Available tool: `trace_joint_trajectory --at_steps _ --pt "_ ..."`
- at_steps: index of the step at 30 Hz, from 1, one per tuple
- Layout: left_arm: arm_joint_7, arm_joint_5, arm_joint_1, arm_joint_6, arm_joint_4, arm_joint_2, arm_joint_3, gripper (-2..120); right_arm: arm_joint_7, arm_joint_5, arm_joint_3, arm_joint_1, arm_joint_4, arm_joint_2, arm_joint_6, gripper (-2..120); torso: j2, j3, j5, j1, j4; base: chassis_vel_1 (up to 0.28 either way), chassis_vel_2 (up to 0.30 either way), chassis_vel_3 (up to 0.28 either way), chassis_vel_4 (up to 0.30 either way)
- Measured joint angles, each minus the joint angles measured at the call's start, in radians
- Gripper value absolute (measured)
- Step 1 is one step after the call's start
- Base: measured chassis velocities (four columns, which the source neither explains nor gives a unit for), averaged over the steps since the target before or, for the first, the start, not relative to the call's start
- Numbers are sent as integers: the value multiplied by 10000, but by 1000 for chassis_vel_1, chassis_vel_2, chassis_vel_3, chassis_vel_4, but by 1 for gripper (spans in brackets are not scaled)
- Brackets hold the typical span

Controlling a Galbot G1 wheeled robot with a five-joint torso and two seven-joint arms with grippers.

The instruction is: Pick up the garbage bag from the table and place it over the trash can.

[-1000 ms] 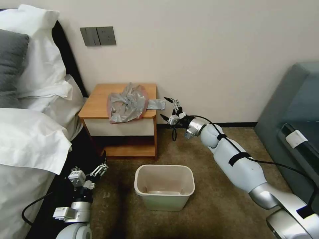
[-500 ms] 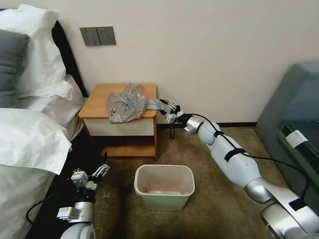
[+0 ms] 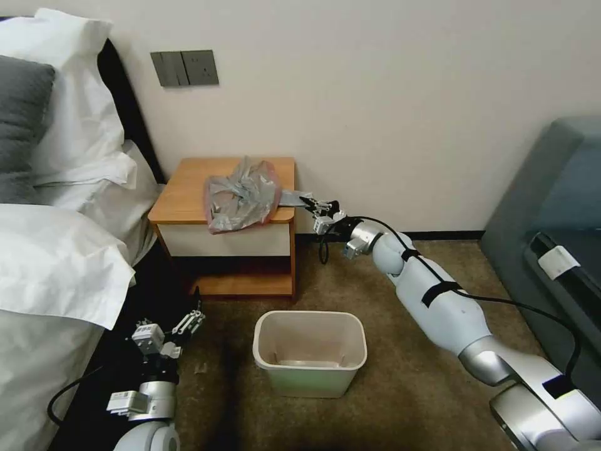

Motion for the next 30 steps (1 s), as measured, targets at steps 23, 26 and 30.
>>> trace_joint_trajectory --at_steps 23,26,30 --pt "-1361 -943 -392 795 -558 594 -841 97 -876 2990 172 -3659 5403 -2359 -1913 0 1 0 2 -1 2 0 0 0 0" --pt "-1366 -933 -414 805 -491 562 -768 97 -964 3043 297 -4256 5769 -2599 -1930 0 1 0 2 -1 0 0 0 0 0" --pt "-1370 -875 -407 800 -311 527 -658 97 -958 3005 644 -5303 6204 -2954 -1814 0 1 -1 1 -1 -1 0 0 0 0"
